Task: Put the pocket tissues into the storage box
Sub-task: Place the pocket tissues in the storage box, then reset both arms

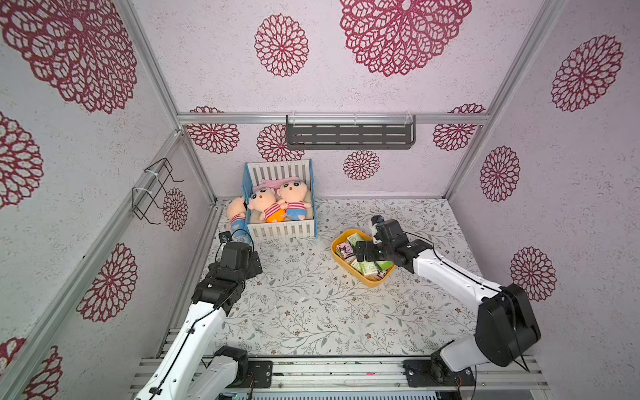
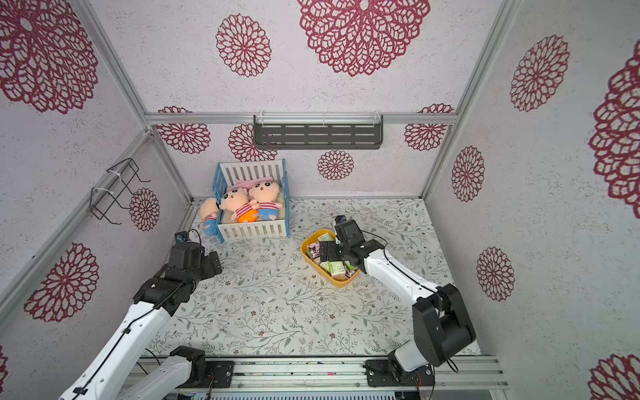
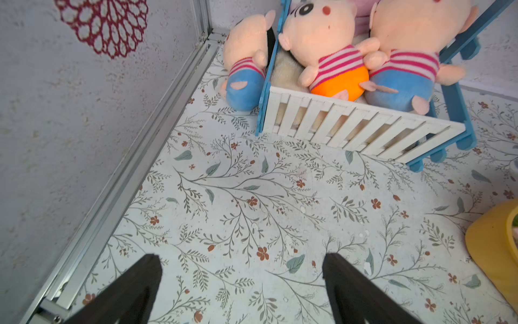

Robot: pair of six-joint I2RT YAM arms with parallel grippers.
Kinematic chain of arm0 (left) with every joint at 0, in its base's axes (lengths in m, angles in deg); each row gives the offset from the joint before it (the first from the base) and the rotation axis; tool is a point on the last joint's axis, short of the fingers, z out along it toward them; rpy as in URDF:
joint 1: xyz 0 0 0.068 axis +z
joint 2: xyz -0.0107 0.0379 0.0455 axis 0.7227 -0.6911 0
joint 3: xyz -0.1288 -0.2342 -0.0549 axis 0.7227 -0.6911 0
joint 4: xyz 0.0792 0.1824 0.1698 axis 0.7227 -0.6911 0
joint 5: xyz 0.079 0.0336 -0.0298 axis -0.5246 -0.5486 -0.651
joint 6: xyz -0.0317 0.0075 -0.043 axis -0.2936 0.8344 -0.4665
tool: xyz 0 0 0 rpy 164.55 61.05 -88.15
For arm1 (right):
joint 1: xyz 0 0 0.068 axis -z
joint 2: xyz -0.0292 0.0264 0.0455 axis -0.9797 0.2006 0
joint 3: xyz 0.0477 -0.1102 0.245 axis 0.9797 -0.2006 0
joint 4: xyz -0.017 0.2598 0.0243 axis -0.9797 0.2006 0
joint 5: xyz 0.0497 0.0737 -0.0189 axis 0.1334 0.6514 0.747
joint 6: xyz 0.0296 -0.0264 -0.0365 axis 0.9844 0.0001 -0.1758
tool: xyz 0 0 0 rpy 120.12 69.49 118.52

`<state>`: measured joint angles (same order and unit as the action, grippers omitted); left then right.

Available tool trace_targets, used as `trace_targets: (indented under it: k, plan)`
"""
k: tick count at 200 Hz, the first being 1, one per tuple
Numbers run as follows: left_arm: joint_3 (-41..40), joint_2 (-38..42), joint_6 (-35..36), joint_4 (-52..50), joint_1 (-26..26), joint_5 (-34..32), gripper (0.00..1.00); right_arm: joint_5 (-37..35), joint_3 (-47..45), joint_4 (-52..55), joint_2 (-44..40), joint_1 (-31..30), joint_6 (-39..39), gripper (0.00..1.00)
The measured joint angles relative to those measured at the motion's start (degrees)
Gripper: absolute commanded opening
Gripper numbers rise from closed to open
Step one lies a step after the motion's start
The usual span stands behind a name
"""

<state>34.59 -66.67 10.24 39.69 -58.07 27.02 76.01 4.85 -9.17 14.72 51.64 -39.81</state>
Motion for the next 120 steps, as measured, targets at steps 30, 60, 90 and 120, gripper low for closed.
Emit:
trace_targets:
  k: [30,60,90,120]
  plan:
    - [2.67,-1.64,3.76,5.20,2.40,-0.24,0.97,-0.55,1.51,-3.58,-4.15,1.42,-1.22,0.99]
    - [0.83,-1.97,7.15,12.90,8.79,0.76,0.97,-2.93,1.29,-6.54,-5.22,6.71,-1.75,0.99]
    - [-3.30,-4.52,10.01,23.21,15.30,3.39,0.97,-4.42,-4.42,-13.11,-6.49,13.09,-2.60,0.99]
    - [-7.85,-9.20,13.57,32.41,17.40,5.57,0.97,-8.15,-19.96,-24.61,-13.70,15.41,-6.05,0.99]
